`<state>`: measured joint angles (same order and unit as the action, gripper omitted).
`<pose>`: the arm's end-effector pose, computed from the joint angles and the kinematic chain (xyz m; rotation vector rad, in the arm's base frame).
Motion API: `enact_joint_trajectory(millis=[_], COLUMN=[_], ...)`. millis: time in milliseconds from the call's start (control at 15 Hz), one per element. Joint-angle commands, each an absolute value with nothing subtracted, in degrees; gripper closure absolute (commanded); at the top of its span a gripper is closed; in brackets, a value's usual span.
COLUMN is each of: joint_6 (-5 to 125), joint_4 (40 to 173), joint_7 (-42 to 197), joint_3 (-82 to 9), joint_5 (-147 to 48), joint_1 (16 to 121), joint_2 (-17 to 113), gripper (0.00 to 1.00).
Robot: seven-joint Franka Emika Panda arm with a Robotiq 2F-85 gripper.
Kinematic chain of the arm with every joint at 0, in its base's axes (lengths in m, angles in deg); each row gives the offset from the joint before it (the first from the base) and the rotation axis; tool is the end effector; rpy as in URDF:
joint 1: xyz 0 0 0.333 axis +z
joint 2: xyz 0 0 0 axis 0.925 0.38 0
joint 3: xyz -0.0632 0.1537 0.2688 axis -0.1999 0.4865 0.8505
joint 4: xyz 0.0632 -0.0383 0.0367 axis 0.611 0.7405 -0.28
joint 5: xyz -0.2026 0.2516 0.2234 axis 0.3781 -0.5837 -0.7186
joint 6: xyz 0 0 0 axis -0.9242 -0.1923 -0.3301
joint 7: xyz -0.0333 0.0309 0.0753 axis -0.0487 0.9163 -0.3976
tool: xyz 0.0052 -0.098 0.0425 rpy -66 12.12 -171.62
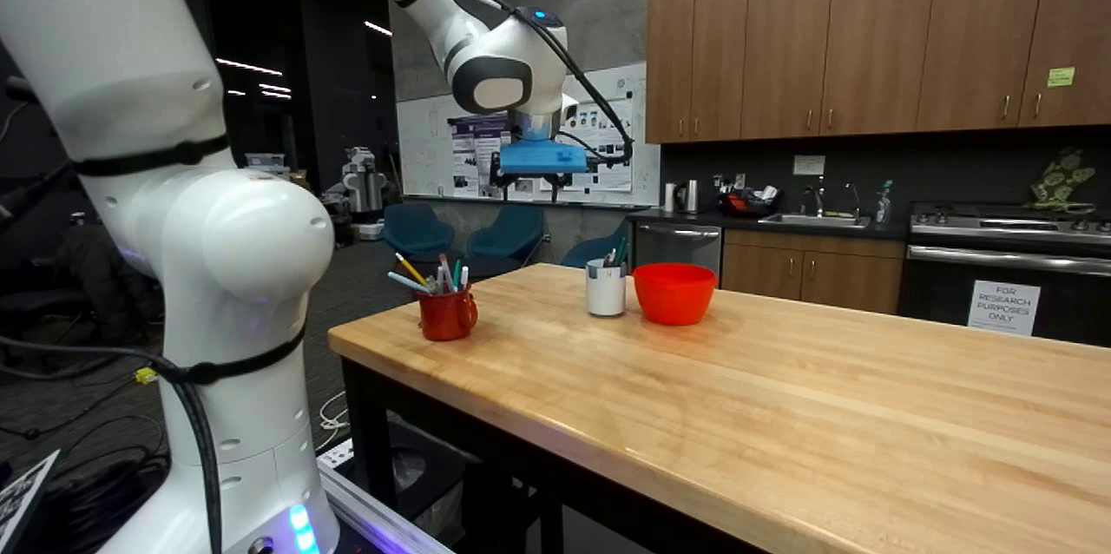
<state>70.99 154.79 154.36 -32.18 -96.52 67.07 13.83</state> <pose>0.4687 -0.0134 0.4512 -2.6161 -0.9317 -0.8993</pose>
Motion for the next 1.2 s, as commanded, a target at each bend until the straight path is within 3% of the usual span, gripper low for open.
enact_joint_trajectory(millis=[0, 333, 800, 1067, 1133], joint_6=[80.6, 85.8, 76.9, 66.3, 63.7], joint_4=[156.1, 157.5, 156.6, 154.3, 153.4], joint_7=[139.9, 115.8, 83.2, 69.3, 63.4], joint_3=[-30.4, -22.7, -12.6, -9.2, -15.7], joint_5=[-88.5, -71.1, -49.4, -46.3, -41.9], joint_1=[67.0, 55.7, 38.5, 35.1, 41.8], joint_2=[13.6, 14.7, 12.0, 10.9, 12.1], gripper=[0.0, 0.0, 0.0, 0.0, 0.0])
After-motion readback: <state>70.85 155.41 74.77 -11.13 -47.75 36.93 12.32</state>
